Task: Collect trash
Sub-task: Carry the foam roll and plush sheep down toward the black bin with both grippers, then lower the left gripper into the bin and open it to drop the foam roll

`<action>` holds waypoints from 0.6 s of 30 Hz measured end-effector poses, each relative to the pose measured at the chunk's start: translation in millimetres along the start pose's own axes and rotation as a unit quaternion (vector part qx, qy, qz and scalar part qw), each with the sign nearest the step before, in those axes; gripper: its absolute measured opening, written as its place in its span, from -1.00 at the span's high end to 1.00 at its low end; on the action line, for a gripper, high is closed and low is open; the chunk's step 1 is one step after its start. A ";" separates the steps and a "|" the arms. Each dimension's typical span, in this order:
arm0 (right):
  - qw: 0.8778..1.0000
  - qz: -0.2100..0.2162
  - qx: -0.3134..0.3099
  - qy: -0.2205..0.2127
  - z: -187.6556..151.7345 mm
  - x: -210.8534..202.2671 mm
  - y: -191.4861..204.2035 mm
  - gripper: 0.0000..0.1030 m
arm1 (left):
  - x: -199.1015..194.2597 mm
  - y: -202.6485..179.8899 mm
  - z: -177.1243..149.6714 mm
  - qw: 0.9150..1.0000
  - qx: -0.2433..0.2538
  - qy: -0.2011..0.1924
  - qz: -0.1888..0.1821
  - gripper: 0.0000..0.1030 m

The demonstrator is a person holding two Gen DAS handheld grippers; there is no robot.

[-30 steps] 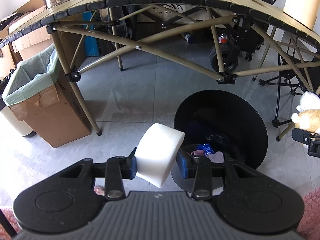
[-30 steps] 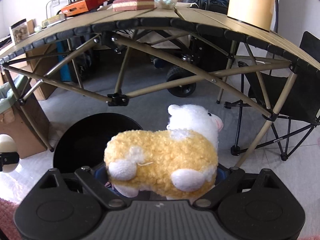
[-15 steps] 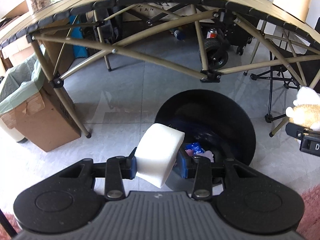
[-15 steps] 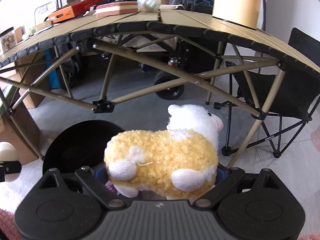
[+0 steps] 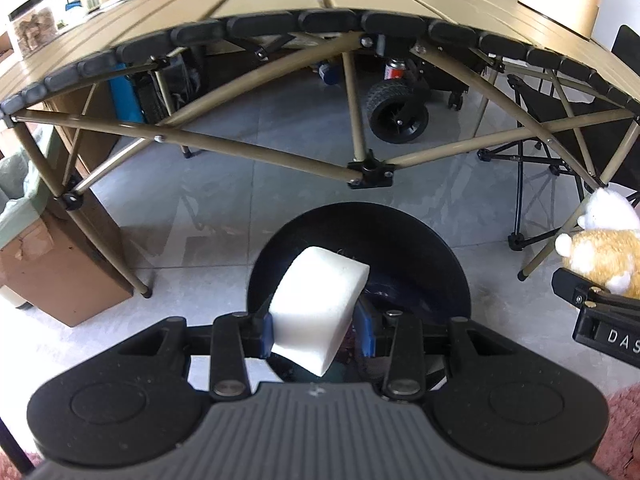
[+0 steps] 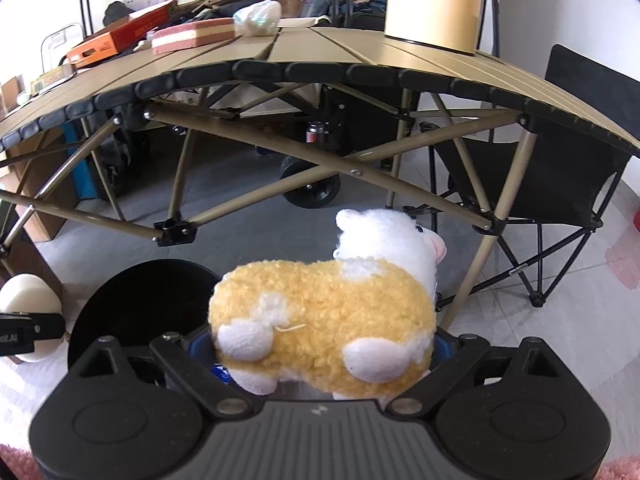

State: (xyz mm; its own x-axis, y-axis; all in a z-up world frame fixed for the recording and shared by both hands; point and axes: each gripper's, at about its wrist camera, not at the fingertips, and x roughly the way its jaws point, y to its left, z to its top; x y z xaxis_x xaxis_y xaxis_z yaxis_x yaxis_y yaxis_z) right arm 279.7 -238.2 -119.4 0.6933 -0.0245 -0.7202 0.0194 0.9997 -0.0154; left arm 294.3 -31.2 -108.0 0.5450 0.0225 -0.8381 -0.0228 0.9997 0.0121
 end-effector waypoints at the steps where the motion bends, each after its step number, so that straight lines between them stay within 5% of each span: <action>1: 1.000 -0.002 0.002 0.000 -0.2 0.5 -1.0 -0.85 | 2.0 -2.0 1.0 1.000 -0.001 0.004 -0.002 0.24; 18: 0.999 -0.038 0.030 0.016 -3.7 15.3 -15.9 -0.85 | 40.4 -27.9 16.6 0.997 -0.041 0.069 -0.019 0.24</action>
State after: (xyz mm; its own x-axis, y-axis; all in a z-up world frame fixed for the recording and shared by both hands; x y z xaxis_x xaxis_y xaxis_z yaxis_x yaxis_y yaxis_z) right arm 287.4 -254.5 -132.8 0.6655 -0.0988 -0.7398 0.1152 0.9929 -0.0291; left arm 330.9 -58.0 -133.1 0.4271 -0.0237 -0.9039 -0.0756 0.9952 -0.0618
